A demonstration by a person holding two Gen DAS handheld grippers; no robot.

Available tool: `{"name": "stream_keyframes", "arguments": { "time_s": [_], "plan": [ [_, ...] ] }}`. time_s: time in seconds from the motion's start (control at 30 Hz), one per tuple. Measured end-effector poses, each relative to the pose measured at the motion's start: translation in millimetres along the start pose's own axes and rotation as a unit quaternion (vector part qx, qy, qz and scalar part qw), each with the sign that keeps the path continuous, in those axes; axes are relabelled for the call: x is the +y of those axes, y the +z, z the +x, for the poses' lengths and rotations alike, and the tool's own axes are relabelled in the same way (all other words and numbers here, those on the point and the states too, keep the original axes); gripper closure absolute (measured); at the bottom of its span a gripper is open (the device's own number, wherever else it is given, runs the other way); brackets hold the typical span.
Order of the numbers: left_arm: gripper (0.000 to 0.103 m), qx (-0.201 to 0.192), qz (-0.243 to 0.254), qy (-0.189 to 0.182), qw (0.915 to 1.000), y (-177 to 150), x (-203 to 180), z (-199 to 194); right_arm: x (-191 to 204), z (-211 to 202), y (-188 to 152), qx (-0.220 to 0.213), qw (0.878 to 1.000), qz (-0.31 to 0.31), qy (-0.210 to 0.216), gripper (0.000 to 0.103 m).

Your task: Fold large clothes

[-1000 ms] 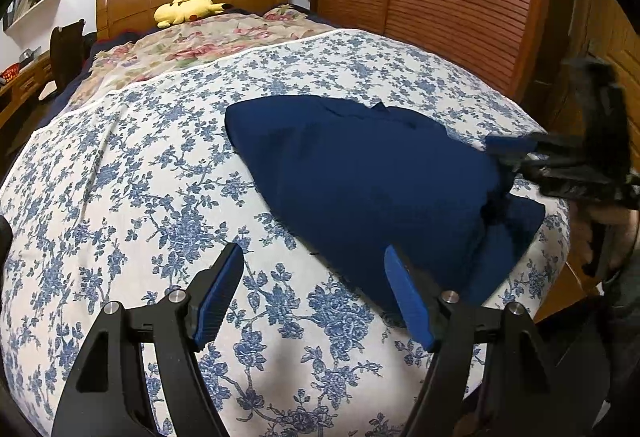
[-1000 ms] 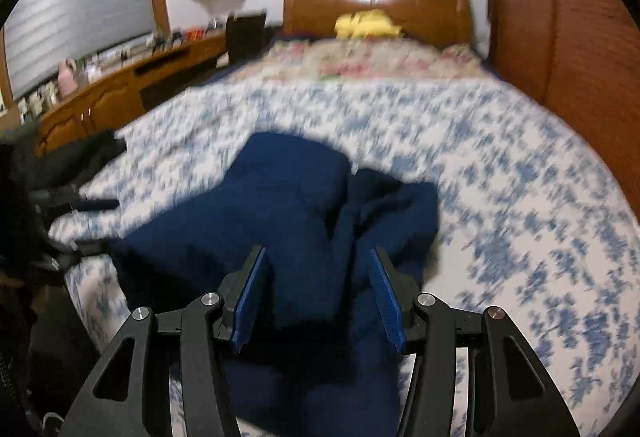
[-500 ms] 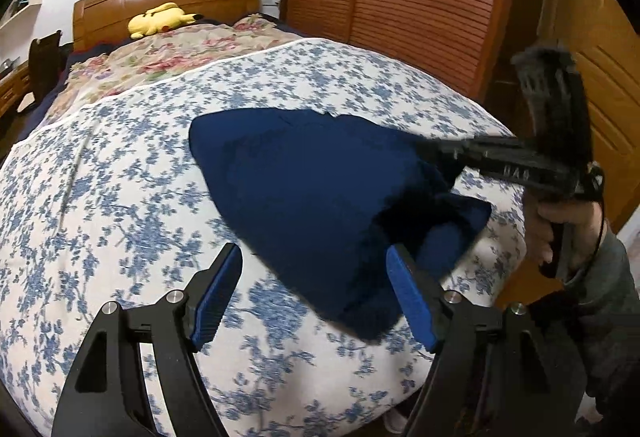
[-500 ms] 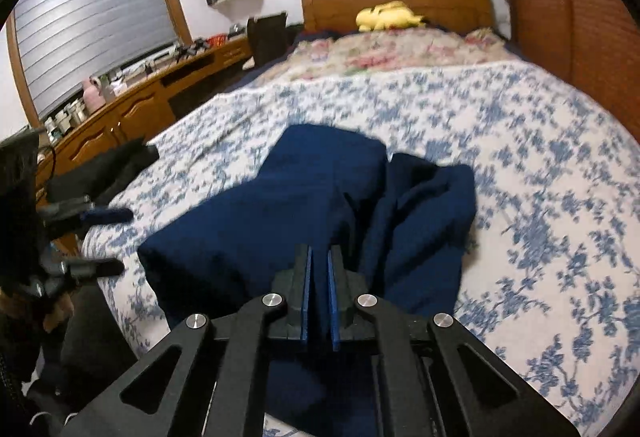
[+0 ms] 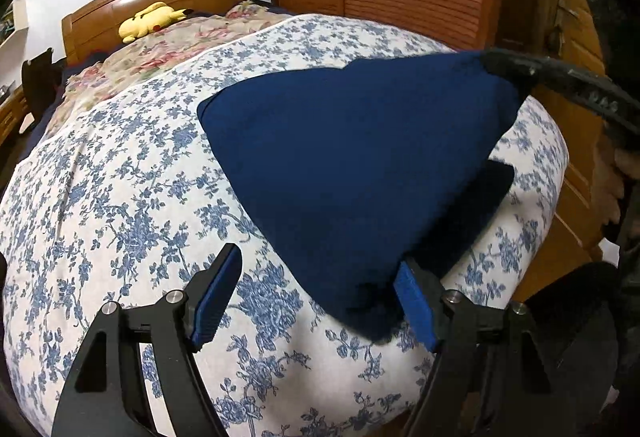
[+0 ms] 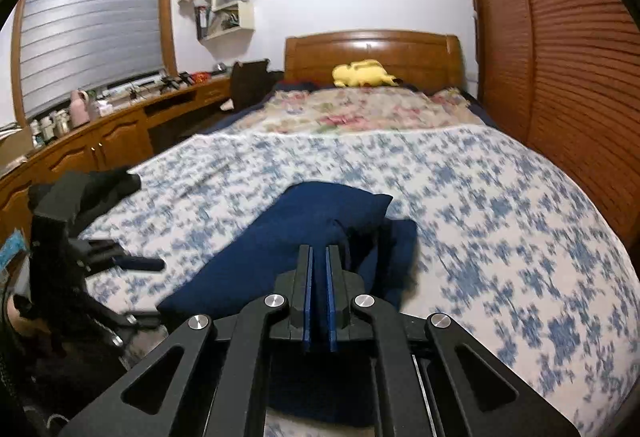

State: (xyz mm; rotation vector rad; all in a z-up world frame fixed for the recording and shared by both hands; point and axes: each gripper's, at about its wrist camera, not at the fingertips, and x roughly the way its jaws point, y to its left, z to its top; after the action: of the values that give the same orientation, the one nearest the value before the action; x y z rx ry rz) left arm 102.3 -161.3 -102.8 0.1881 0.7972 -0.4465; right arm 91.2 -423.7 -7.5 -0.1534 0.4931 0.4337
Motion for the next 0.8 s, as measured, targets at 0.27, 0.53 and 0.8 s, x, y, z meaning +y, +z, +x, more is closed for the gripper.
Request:
{"name": "stream_keyframes", "arguments": {
  "time_s": [0.27,0.53,0.8],
  "plan": [
    [0.027,-0.011,-0.013,-0.025,0.9995,-12,5,-22,-10,19,-57,0.083,0.996,-0.003,-0.022,0.098],
    [0.027,-0.044,-0.033,0.011,0.9984,3,31,-34,-12,7,-33,0.026,0.999,0.012,-0.023,0.081],
    [0.027,-0.064,-0.057,0.045,0.9953,6,57,-39,49,22,-16,0.018,0.999,-0.029,0.041,0.075]
  ]
}}
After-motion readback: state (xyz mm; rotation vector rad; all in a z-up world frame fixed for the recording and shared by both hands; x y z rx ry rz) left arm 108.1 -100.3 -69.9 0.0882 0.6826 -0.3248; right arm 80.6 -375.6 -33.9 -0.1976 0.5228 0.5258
